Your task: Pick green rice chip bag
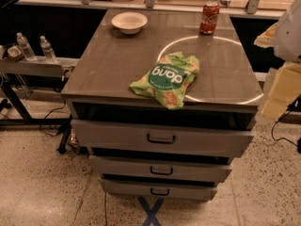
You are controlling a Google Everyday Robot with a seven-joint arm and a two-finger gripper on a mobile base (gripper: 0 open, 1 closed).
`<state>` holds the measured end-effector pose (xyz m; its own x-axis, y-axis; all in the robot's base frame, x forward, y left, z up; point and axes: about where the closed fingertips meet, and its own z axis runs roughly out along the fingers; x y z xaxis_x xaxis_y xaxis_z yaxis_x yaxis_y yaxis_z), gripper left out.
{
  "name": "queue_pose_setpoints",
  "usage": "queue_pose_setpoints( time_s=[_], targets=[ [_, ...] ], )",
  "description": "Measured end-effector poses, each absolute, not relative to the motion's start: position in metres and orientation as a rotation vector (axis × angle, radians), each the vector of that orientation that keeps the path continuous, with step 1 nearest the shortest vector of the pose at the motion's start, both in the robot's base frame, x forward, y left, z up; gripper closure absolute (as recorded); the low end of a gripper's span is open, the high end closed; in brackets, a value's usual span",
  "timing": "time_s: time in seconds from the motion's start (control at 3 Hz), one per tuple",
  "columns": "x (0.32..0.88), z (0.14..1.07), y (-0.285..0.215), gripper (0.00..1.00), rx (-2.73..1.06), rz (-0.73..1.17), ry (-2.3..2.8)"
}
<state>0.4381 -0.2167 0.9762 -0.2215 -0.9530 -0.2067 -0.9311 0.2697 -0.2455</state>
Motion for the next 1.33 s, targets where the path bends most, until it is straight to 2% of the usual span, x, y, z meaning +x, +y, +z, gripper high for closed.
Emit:
queue_pose_setpoints(
  time_s=[0.33,1.33],
  targets=[
    [0.438,0.976,-0.217,0.0,-1.725,-0.098,2.232],
    [0.585,0.923,-0.152,0.0,-1.938,0.02,1.796]
  ],
)
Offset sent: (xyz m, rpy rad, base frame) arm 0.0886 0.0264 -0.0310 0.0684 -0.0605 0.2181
